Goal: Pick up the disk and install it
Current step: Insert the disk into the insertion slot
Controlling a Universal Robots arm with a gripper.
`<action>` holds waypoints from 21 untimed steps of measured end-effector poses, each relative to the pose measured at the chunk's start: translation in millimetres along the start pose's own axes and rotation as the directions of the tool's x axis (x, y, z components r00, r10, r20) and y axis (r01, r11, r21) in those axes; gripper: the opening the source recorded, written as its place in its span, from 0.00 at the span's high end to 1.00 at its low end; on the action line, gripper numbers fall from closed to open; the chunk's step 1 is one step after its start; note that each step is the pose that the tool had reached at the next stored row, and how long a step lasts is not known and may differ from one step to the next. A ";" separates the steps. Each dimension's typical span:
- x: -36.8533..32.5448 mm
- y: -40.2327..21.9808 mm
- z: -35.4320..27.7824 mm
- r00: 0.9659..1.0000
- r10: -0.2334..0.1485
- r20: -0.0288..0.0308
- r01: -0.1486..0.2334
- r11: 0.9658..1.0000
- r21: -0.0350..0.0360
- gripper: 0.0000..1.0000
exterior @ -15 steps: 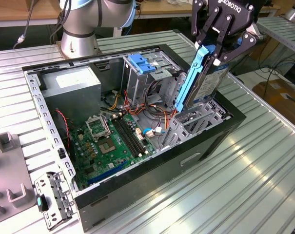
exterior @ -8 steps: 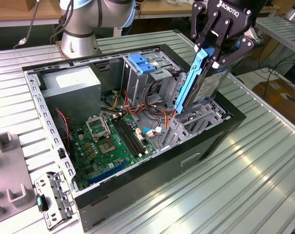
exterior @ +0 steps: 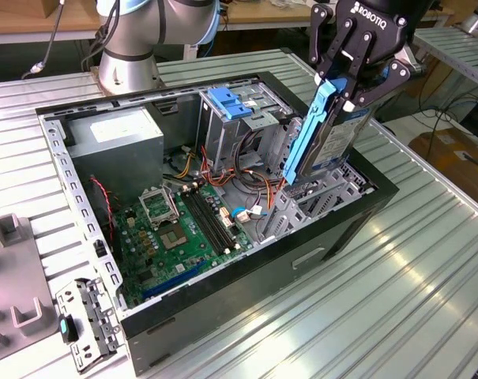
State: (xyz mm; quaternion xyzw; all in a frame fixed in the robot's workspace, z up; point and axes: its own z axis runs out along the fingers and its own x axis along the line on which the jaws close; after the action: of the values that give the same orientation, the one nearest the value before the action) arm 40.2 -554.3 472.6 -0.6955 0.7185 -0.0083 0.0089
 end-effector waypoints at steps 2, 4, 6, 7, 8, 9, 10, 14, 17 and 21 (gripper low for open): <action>0.0 0.0 0.0 1.000 0.000 0.000 0.000 1.000 0.000 0.63; 0.0 0.0 0.1 1.000 0.000 0.000 0.000 1.000 0.000 0.63; 0.0 0.0 0.1 1.000 0.000 0.000 0.000 1.000 0.000 0.63; 0.0 0.0 0.1 1.000 0.000 0.000 0.000 1.000 0.000 0.63; 0.0 0.0 0.2 1.000 0.000 0.000 0.000 1.000 0.000 0.63; 0.0 0.0 0.4 1.000 0.000 0.000 0.000 1.000 0.000 0.63; 0.0 0.0 1.6 1.000 0.000 0.000 0.000 1.000 0.000 0.63; 0.0 -0.9 9.1 1.000 0.000 0.000 0.000 1.000 0.000 0.63; -0.2 -4.5 17.3 1.000 0.000 0.000 0.000 1.000 -0.003 0.63; 1.2 -7.7 24.8 1.000 -0.009 -0.020 0.008 1.000 -0.012 0.63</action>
State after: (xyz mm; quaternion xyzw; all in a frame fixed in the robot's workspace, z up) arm 48.5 -555.8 447.9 -0.6984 0.7156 -0.0111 -0.0027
